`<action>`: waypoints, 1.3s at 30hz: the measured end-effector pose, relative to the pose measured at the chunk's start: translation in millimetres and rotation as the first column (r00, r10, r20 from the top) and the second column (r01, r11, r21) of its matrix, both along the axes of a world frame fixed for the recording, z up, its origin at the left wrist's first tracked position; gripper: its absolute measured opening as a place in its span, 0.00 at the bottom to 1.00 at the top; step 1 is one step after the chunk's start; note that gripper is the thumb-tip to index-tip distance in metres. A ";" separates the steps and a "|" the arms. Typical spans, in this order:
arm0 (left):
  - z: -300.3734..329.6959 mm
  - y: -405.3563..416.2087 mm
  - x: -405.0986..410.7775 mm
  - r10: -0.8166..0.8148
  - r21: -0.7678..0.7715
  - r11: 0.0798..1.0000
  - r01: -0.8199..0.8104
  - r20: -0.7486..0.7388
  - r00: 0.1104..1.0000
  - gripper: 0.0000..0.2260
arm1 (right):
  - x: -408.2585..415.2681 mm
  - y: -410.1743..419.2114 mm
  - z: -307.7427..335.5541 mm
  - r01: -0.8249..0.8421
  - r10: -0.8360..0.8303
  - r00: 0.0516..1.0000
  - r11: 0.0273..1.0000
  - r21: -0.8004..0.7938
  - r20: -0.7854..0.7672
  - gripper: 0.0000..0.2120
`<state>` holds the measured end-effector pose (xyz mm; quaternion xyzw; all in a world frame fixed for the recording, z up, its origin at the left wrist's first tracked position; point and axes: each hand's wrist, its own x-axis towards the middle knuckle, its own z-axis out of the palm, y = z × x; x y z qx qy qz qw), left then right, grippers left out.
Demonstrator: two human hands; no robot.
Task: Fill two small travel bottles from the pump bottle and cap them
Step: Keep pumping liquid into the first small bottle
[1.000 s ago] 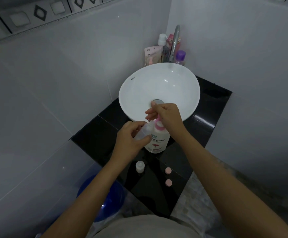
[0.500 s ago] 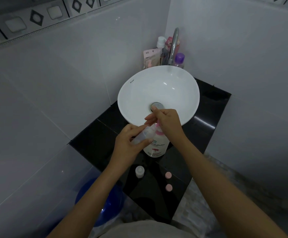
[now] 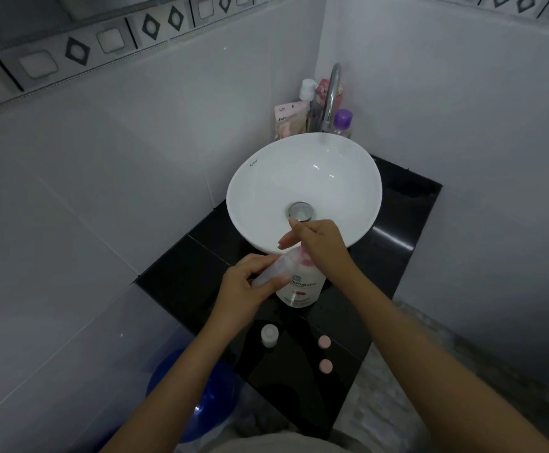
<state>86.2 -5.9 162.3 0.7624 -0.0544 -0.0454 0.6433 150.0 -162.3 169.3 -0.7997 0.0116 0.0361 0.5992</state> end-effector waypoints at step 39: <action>2.2 2.2 6.3 -0.109 -0.071 0.992 0.101 -0.121 0.987 0.12 | -0.6 -1.1 -7.1 0.002 -0.005 0.997 0.999 0.039 0.078 0.20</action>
